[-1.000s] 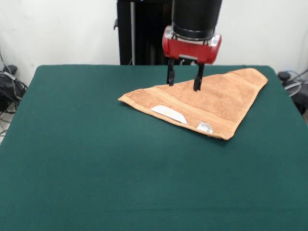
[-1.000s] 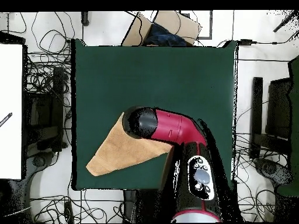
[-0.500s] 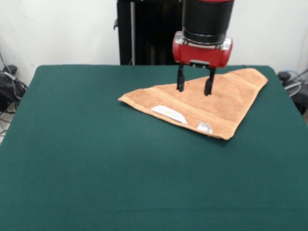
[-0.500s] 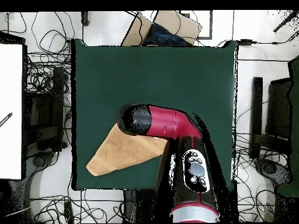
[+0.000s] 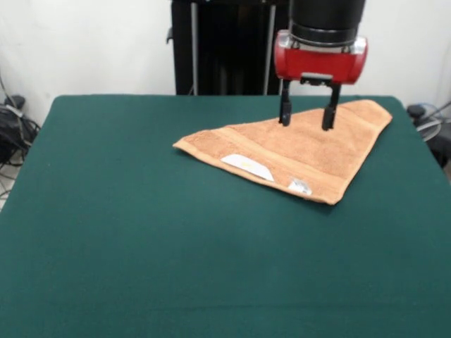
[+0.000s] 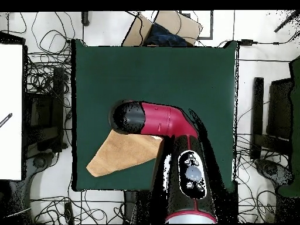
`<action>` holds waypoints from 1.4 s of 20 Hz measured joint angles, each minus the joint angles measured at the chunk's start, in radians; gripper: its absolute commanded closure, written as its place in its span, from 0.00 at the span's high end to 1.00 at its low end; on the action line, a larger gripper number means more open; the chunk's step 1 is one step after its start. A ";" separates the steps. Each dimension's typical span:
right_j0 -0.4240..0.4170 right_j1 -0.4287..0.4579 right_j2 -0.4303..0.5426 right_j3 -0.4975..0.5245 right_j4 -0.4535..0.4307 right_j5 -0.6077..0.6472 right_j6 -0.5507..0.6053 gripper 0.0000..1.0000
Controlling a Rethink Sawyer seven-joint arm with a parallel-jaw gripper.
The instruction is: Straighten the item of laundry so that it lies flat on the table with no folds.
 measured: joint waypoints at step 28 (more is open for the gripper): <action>-0.037 0.214 0.002 -0.162 -0.086 -0.019 0.000 1.00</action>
